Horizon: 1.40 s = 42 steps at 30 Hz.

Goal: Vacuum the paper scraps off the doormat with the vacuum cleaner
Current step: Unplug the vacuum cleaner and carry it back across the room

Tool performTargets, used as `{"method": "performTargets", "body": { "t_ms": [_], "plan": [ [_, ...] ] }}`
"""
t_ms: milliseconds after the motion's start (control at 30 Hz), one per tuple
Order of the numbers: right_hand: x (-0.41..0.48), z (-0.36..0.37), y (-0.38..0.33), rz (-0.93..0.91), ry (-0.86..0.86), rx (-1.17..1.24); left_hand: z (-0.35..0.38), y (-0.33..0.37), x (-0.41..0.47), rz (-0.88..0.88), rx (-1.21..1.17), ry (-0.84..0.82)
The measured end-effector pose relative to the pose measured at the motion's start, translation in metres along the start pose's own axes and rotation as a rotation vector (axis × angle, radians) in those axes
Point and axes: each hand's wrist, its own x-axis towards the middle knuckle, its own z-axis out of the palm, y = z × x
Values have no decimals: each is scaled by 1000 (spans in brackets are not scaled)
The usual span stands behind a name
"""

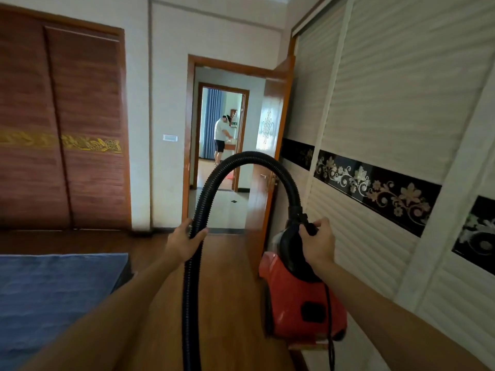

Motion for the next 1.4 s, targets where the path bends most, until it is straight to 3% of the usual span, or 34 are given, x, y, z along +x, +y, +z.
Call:
{"method": "performTargets", "body": {
  "t_ms": [600,1033,1400],
  "plan": [
    [256,277,28,-78,-259,108,41,-69,308,-158,94,236],
    [380,501,25,-91,-370,90,11,-166,508,-263,139,357],
    [474,706,-24,-134,-424,135,-53,-233,679,-337,139,432]
  ]
}}
